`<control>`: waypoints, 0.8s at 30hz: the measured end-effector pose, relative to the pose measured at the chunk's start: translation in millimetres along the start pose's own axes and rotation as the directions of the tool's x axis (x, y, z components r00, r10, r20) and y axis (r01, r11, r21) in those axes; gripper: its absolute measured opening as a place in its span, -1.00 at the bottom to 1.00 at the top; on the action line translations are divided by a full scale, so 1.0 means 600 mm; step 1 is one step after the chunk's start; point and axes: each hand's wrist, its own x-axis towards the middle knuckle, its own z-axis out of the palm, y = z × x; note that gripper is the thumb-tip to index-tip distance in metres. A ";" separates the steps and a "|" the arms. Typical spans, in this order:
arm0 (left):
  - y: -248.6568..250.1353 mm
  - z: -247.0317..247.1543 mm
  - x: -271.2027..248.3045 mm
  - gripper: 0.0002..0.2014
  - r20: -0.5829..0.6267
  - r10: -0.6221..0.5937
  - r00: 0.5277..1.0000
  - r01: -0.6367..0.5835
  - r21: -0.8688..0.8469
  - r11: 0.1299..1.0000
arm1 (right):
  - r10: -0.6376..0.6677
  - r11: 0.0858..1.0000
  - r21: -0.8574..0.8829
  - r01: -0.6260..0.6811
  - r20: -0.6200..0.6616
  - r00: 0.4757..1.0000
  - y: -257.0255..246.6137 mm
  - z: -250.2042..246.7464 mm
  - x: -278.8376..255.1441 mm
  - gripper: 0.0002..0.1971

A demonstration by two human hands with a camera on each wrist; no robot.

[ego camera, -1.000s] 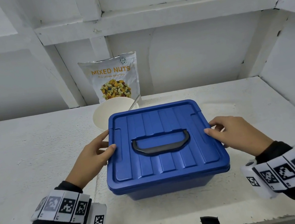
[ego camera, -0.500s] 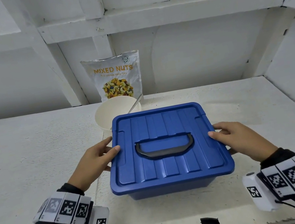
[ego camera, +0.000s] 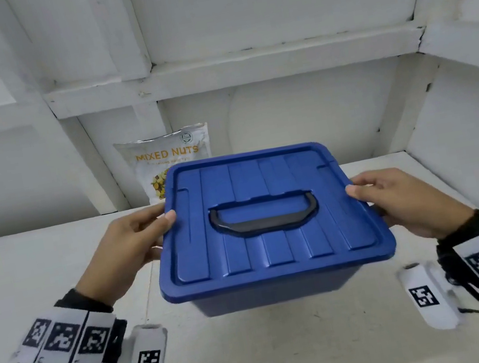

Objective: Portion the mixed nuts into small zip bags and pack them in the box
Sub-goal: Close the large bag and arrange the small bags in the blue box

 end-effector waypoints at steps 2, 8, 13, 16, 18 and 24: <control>0.029 0.017 0.040 -0.83 0.010 0.032 0.999 -0.033 0.019 0.999 | -0.042 0.999 -0.018 0.041 -0.041 0.998 -0.027 -0.030 0.022 -0.82; 0.096 0.078 0.165 -0.84 0.067 0.118 0.991 -0.120 0.027 0.992 | -0.144 0.987 -0.098 0.126 -0.211 0.967 -0.083 -0.109 0.109 -0.83; 0.099 0.120 0.256 -0.70 0.097 0.089 0.991 -0.095 0.056 0.994 | -0.160 0.986 -0.086 0.142 -0.262 0.952 -0.075 -0.142 0.187 -0.81; 0.076 0.137 0.295 -0.61 0.082 0.057 0.995 -0.062 0.059 0.996 | -0.157 0.988 -0.052 0.148 -0.277 0.948 -0.052 -0.150 0.229 -0.79; 0.060 0.144 0.315 -0.58 0.070 0.046 0.997 -0.051 0.068 0.996 | -0.155 0.987 -0.008 0.159 -0.287 0.945 -0.038 -0.148 0.253 -0.81; 0.018 0.159 0.352 -0.55 0.025 -0.029 0.999 0.027 0.048 0.998 | -0.126 0.991 0.017 0.136 -0.286 0.950 0.010 -0.134 0.307 -0.83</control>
